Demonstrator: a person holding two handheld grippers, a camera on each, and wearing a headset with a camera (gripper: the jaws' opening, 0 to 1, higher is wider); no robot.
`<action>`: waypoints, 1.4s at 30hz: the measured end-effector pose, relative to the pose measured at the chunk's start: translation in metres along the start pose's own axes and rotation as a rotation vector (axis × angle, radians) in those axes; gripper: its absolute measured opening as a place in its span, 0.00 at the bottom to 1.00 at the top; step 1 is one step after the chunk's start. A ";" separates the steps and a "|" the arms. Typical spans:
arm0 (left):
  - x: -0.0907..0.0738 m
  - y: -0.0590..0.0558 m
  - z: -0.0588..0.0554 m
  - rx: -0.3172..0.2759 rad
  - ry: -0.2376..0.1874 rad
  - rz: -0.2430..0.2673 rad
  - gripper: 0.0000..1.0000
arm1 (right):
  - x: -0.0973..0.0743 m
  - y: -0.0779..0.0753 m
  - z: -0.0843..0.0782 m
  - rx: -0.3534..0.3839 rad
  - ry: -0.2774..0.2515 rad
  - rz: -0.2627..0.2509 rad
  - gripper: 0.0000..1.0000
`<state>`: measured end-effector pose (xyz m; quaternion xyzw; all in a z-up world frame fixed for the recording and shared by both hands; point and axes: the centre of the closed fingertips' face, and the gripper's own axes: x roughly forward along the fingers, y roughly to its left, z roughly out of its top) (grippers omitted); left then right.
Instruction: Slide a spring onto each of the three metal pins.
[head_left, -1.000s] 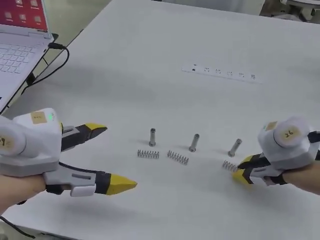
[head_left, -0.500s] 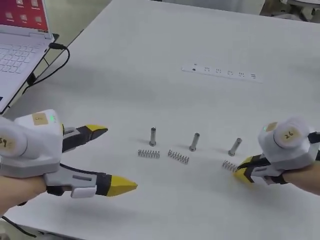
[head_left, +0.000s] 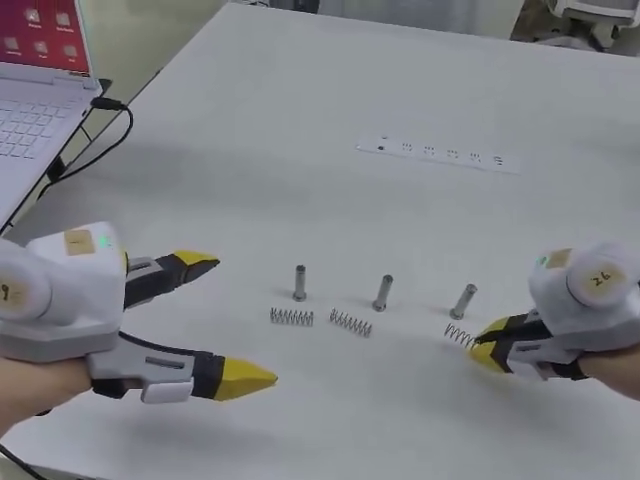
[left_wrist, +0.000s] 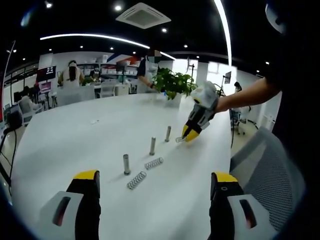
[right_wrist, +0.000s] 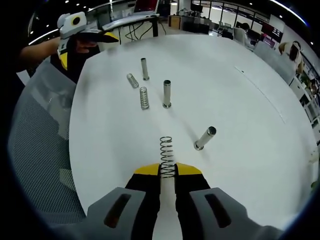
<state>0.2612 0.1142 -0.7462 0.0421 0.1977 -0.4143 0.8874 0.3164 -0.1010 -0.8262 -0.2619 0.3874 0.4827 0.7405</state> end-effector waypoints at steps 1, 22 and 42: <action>0.001 -0.002 0.000 0.003 0.003 -0.006 0.88 | -0.002 0.003 0.001 -0.014 0.000 0.001 0.08; 0.035 -0.039 0.009 -0.030 -0.048 -0.231 0.73 | -0.024 0.047 0.025 -0.123 -0.082 0.090 0.08; 0.085 -0.075 0.023 0.016 -0.036 -0.382 0.39 | -0.024 0.076 0.052 -0.282 -0.104 0.136 0.08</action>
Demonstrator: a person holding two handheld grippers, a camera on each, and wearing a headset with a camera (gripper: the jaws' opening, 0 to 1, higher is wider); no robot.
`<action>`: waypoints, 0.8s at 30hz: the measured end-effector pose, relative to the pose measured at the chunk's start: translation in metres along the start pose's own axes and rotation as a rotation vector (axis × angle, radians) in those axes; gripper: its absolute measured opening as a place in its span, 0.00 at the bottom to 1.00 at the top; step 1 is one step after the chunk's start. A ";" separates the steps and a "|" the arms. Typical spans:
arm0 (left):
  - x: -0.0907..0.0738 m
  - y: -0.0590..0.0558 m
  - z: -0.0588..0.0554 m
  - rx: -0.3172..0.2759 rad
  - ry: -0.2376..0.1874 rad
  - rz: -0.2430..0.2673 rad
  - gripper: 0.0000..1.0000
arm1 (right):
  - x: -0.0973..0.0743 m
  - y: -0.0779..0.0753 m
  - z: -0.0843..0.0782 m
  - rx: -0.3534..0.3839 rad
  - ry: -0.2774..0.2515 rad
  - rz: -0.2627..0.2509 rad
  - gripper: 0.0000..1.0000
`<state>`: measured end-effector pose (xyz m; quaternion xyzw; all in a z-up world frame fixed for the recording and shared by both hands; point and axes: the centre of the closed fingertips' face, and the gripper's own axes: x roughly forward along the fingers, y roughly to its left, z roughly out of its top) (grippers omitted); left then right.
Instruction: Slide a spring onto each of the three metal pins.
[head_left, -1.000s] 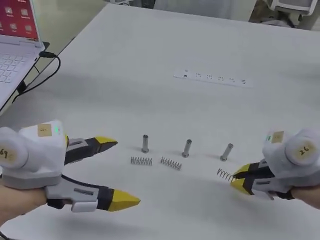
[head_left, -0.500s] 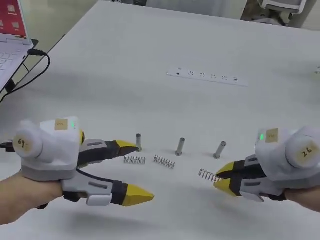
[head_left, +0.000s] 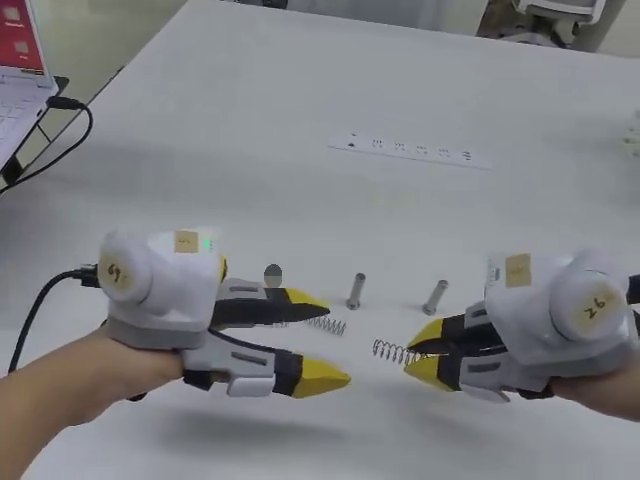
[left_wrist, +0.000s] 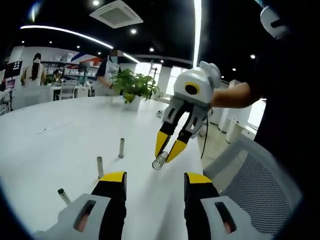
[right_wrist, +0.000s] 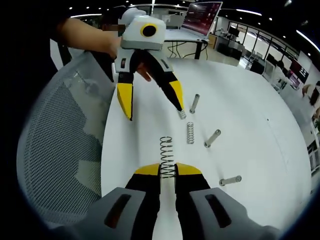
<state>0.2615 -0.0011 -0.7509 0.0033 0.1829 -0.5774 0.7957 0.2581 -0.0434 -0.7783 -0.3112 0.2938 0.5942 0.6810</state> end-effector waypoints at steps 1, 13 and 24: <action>0.003 -0.001 0.000 0.003 0.004 -0.005 0.38 | 0.000 0.000 0.000 -0.009 0.004 0.003 0.08; 0.044 -0.007 0.007 0.033 0.007 -0.056 0.31 | -0.011 -0.005 0.000 -0.056 0.009 0.002 0.08; 0.050 -0.012 0.009 -0.008 -0.036 -0.081 0.14 | -0.019 -0.004 -0.003 -0.047 -0.006 0.012 0.08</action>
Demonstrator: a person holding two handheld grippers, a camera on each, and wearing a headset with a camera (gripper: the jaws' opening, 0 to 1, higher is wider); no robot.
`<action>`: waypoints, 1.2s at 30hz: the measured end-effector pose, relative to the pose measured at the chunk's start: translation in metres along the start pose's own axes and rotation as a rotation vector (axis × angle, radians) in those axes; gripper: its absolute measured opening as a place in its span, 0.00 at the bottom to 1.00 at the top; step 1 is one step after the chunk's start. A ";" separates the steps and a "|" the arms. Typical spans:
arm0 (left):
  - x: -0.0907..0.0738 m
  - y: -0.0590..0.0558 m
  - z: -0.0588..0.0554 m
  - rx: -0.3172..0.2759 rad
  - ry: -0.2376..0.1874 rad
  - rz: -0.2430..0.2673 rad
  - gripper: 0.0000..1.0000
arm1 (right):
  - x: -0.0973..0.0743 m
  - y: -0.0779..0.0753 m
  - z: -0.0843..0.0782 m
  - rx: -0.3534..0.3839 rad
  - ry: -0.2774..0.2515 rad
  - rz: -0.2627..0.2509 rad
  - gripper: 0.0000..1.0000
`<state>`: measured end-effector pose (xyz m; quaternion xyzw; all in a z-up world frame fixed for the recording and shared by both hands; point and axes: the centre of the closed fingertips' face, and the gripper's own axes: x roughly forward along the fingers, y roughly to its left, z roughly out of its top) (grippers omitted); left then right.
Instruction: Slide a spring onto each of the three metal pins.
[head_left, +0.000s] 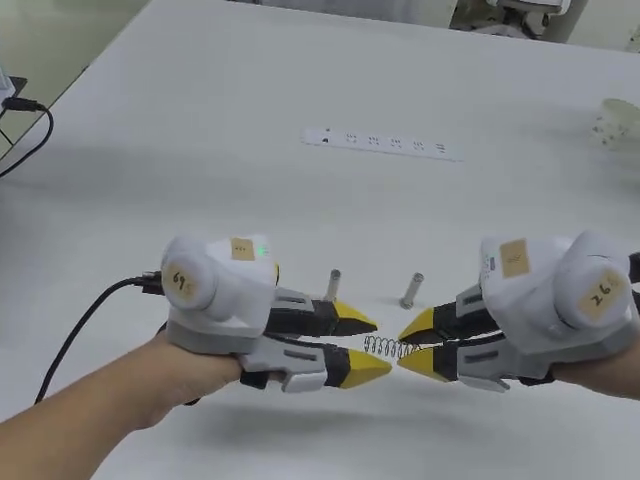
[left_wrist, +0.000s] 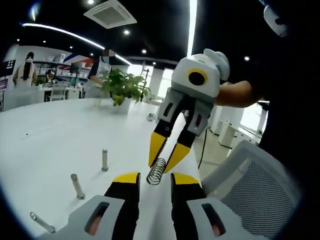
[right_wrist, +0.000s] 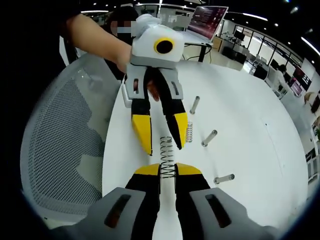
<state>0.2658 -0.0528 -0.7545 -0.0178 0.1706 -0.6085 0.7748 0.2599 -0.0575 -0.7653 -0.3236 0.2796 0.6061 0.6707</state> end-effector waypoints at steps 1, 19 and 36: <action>0.000 0.000 0.000 -0.001 -0.001 0.001 0.12 | 0.000 -0.001 0.000 0.002 -0.003 -0.003 0.08; -0.009 -0.002 -0.001 0.001 -0.014 0.001 0.04 | 0.007 0.005 0.008 -0.034 -0.011 0.029 0.08; -0.016 -0.006 -0.003 -0.013 -0.005 -0.007 0.03 | 0.010 0.011 0.014 -0.049 -0.033 0.043 0.08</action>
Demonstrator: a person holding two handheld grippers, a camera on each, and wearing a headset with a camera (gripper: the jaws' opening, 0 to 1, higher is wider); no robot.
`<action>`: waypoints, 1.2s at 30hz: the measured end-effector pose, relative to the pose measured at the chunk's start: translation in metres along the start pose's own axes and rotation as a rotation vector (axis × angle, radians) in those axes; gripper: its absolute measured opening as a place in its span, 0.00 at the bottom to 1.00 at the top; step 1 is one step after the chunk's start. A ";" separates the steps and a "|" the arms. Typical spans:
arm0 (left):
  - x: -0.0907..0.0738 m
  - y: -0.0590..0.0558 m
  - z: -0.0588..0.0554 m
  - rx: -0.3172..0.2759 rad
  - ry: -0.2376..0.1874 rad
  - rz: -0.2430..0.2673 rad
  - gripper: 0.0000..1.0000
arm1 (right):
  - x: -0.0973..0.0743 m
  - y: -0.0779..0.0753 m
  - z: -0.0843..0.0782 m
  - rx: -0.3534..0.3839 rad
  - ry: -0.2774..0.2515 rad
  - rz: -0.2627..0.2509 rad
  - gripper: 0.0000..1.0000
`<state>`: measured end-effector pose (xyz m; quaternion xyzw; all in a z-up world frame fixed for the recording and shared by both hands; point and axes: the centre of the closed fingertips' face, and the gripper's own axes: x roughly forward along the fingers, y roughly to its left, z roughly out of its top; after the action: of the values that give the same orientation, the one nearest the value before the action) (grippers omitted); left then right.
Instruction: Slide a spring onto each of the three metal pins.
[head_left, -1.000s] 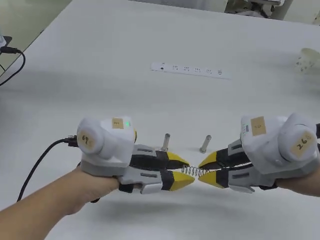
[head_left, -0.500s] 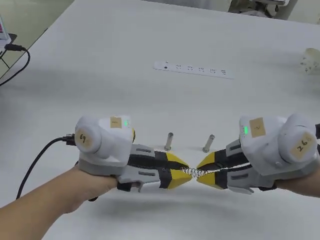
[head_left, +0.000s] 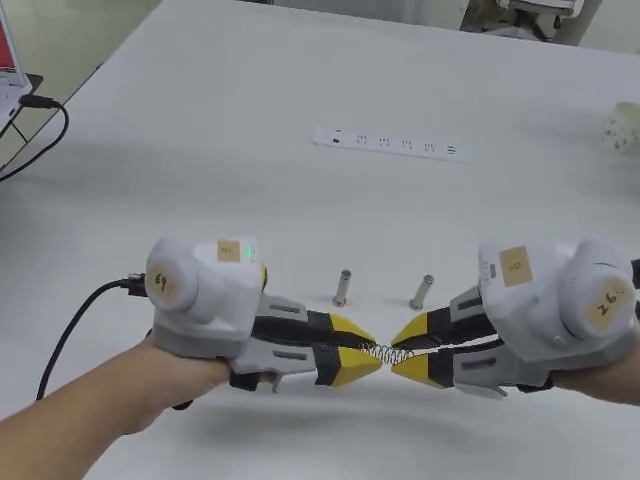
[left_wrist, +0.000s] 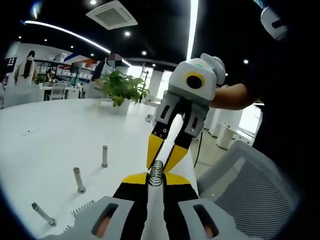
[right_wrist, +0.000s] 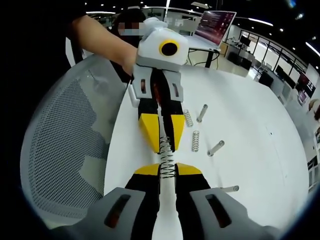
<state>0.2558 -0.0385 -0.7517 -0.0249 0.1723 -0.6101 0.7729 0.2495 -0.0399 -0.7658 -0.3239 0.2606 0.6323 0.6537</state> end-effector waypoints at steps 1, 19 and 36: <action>0.000 -0.001 0.000 0.000 0.000 -0.002 0.03 | 0.000 0.000 0.000 -0.002 0.001 0.001 0.08; -0.001 -0.004 0.002 -0.013 -0.008 -0.011 0.02 | -0.001 0.003 0.000 0.004 -0.012 0.012 0.09; -0.003 -0.005 0.000 -0.011 0.005 -0.011 0.02 | -0.001 0.004 -0.007 0.058 -0.012 0.010 0.09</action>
<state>0.2504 -0.0369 -0.7496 -0.0285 0.1773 -0.6135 0.7690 0.2461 -0.0465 -0.7699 -0.2996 0.2766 0.6298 0.6612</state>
